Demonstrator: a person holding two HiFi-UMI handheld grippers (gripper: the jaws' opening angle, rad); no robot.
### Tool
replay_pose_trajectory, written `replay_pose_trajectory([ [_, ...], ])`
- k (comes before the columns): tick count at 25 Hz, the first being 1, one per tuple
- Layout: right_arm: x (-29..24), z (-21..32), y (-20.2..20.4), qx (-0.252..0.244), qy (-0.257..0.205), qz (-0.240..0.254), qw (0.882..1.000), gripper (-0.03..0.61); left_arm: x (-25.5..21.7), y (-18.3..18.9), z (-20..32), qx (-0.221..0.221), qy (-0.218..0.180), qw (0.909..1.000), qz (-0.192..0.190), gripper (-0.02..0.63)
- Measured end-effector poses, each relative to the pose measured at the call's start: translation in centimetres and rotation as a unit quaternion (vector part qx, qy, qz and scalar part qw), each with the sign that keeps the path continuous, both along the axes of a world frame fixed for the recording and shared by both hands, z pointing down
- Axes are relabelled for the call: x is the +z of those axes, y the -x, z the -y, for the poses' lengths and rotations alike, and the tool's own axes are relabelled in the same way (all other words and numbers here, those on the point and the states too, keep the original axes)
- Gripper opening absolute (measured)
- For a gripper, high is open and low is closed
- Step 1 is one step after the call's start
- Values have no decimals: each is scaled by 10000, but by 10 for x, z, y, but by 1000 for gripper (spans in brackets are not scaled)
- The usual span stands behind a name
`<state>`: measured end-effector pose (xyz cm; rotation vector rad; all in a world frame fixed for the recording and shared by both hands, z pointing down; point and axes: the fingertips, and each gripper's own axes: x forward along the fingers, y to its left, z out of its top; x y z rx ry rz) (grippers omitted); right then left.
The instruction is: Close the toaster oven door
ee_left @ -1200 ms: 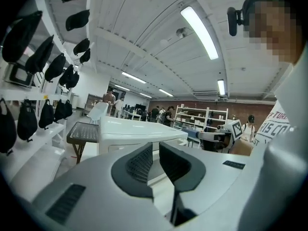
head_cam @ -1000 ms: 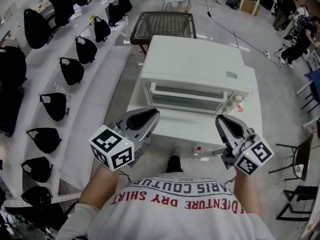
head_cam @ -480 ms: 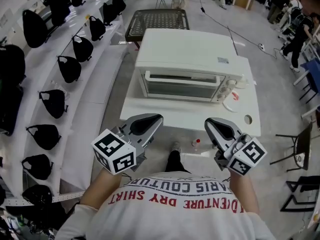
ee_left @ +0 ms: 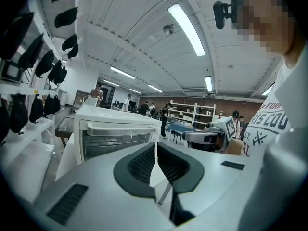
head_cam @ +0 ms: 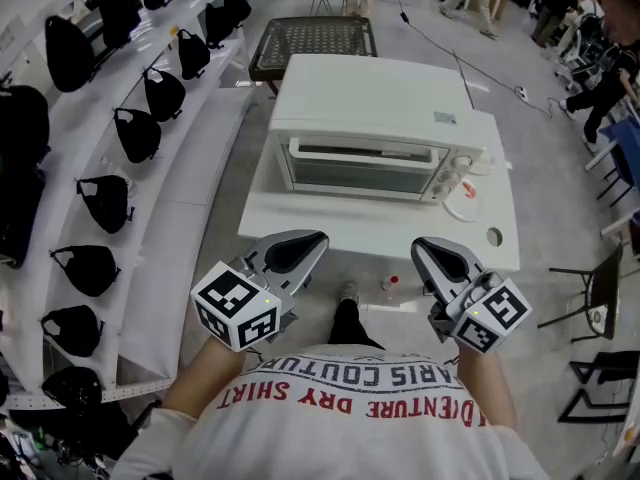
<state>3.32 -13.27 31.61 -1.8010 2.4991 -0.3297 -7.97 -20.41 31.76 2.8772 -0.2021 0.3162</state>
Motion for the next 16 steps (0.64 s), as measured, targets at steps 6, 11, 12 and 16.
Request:
replay_pose_trajectory([
  [6,3,1,0,17,37,-20,10000,23,1,1,5,-72,45,10000,7,38],
  [11,5,0,-5,129,73,-31,9999,23,4,2,6,-82,64,9999,19,38],
  [12,5,-1,-5,143,79,-29,9999,23,4,2,6,-84,69,9999,17,38],
  [16,3,-1,-5,170,70,-25,9998,23,2,3,8,-99,79,9999,14,38],
])
